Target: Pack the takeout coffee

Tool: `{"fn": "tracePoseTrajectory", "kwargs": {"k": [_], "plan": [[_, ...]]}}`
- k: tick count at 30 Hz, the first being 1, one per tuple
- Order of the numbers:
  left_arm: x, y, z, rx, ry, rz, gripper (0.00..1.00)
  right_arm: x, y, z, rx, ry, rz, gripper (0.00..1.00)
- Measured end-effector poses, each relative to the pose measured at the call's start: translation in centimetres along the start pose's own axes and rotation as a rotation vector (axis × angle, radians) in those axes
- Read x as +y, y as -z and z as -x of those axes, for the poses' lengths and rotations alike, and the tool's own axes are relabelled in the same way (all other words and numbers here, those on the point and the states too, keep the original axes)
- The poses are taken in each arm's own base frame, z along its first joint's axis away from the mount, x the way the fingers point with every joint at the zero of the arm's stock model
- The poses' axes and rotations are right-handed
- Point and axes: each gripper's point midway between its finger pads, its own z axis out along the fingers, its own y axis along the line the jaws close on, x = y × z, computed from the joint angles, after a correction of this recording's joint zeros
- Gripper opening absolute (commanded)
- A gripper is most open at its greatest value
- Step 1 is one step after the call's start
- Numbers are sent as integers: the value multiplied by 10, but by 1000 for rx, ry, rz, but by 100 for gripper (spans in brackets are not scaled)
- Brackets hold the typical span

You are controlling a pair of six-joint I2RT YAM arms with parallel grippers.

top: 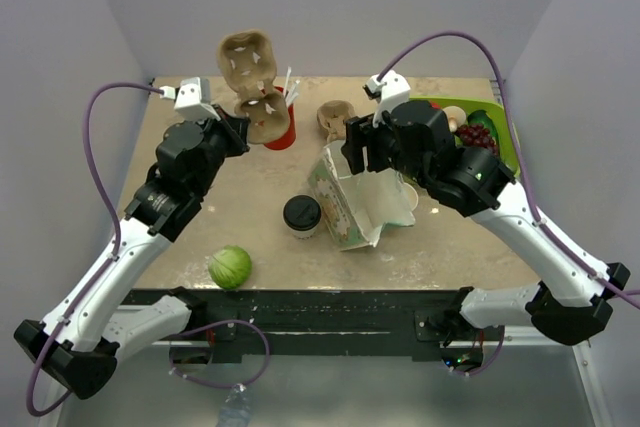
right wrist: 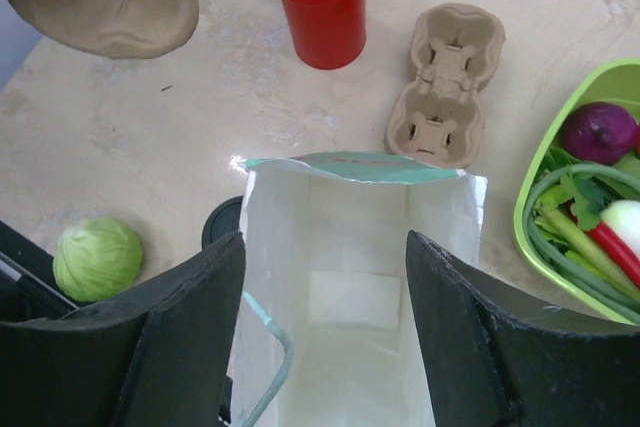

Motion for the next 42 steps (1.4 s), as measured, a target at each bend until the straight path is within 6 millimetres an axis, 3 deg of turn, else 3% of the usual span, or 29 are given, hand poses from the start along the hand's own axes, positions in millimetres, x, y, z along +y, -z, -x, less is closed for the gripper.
{"fn": "tracePoseTrajectory", "kwargs": {"k": [8,10,15,20,26,32,37,42], "plan": [[-8,-5,-2,5,-16,-41,0,-16,4,-11,43,-16,-87,68],[-11,-5,1,0,-19,-57,0,-17,4,-14,49,-18,-88,58],[-20,-4,7,-13,-15,-97,0,-20,-4,-28,78,-12,-105,62],[-28,-2,6,-2,-13,-144,0,-20,-33,-45,123,0,-125,64],[-35,0,3,12,-11,-179,0,-15,-82,-54,133,11,-162,66],[-37,6,9,-1,-7,-193,0,-17,-111,-50,132,15,-211,72],[-38,15,19,-31,-2,-207,0,-16,-101,-30,95,12,-196,87],[-41,17,25,-49,-14,-221,0,-22,-53,0,7,-2,-170,94]]}}
